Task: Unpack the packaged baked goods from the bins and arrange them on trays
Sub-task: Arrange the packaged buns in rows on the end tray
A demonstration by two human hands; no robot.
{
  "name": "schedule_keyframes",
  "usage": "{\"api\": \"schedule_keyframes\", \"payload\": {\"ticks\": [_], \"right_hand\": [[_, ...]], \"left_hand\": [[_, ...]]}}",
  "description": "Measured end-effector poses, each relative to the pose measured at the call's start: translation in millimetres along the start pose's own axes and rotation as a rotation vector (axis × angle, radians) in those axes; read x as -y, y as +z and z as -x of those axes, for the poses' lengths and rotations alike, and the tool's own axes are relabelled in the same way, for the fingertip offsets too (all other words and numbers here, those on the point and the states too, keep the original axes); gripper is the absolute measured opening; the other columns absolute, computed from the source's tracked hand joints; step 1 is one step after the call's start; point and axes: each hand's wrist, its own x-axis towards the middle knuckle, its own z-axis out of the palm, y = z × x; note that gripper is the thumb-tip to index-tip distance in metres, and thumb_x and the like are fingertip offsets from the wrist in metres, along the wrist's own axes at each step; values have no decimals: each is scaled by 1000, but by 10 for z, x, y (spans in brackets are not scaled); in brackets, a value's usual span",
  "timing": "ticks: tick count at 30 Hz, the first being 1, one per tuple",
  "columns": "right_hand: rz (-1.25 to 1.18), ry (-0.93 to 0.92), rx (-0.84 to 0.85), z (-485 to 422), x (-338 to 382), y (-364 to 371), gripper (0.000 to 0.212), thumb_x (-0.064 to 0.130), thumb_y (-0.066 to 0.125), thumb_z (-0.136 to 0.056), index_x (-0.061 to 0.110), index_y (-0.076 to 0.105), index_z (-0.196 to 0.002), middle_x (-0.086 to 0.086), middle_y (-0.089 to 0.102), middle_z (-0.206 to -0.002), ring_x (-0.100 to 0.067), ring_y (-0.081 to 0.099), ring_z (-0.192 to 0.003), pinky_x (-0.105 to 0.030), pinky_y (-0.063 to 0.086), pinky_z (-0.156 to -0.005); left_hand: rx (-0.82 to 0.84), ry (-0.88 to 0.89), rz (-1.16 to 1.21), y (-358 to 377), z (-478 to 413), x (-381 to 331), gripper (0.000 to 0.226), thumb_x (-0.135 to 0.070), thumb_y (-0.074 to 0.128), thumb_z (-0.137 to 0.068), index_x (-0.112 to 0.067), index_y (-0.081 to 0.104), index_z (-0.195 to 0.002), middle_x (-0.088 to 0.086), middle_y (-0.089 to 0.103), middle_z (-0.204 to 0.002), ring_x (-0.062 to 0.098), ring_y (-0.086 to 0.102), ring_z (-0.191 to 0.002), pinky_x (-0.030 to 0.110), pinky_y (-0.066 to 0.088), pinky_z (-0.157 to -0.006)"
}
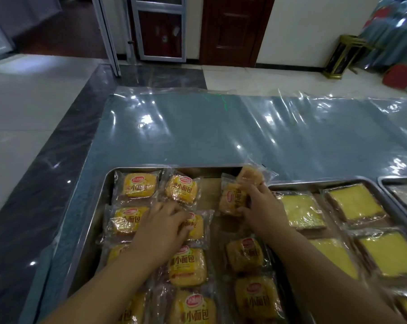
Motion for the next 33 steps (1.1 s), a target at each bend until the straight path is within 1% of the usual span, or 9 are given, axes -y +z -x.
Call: {"api": "schedule_keyframes", "payload": {"ticks": [3, 6, 10, 13, 17, 19, 24, 29, 33], "right_hand": [[-85, 80, -28, -2, 20, -1, 55, 34, 65, -83, 29, 35, -129, -5, 48, -133, -25, 56, -110, -48, 48, -93], [-63, 89, -16, -6, 64, 11, 56, 37, 63, -85, 33, 28, -129, -9, 40, -140, -30, 53, -115, -49, 49, -92], [168, -50, 21, -57, 86, 33, 65, 40, 59, -86, 39, 24, -140, -7, 4, -152, -39, 14, -138, -54, 23, -109], [278, -145, 29, -102, 37, 29, 68, 43, 56, -85, 29, 25, -144, 1, 3, -154, -32, 0, -141, -52, 14, -111], [377, -91, 15, -28, -8, -9, 55, 57, 47, -80, 26, 48, -126, 0, 43, -138, -25, 34, -131, -50, 26, -101], [383, -16, 0, 14, -23, -43, 53, 64, 42, -81, 26, 56, -114, 1, 53, -126, -24, 43, -122, -50, 32, -96], [79, 150, -271, -109, -15, -204, 60, 53, 56, -84, 13, 42, -126, -10, 47, -124, -28, 46, -112, -42, 42, -88], [-226, 417, -176, -419, -56, -312, 58, 36, 69, -81, 6, 41, -123, -14, 49, -125, -34, 45, -116, -50, 43, -94], [-491, 399, -268, -490, -102, -273, 38, 23, 68, -83, 12, 53, -117, -6, 61, -104, -27, 57, -102, -42, 47, -86]], "left_hand": [[-1, -22, 0, 7, 22, -23, 38, -50, 44, -89, -36, 52, -124, -15, 47, -120, 11, 33, -112, 32, 37, -92], [15, -38, -6, 7, 26, -49, 39, -50, 43, -90, -37, 49, -126, -14, 46, -122, 11, 32, -113, 33, 36, -95], [42, -46, -33, 10, 26, -55, 40, -49, 40, -91, -41, 44, -130, -13, 44, -124, 13, 31, -112, 33, 36, -94], [59, -44, -62, 20, 21, -52, 39, -50, 38, -92, -42, 43, -130, -13, 42, -126, 14, 30, -114, 34, 34, -94], [56, -54, -77, 30, 16, -56, 39, -51, 37, -91, -42, 44, -129, -12, 44, -124, 14, 31, -113, 34, 34, -94], [50, -53, -82, 26, 5, -65, 38, -51, 38, -91, -42, 45, -128, -12, 44, -123, 14, 31, -113, 35, 34, -94], [42, -63, -74, -15, -60, -87, 40, -53, 40, -90, -40, 46, -127, -11, 46, -123, 15, 32, -116, 35, 34, -97], [-15, -33, -35, -82, -147, -139, 37, -51, 43, -89, -36, 53, -121, -13, 49, -119, 15, 34, -114, 32, 36, -96], [-45, -19, -16, -94, -167, -137, 33, -50, 44, -89, -37, 54, -118, -15, 48, -118, 12, 34, -112, 31, 35, -97]]}}
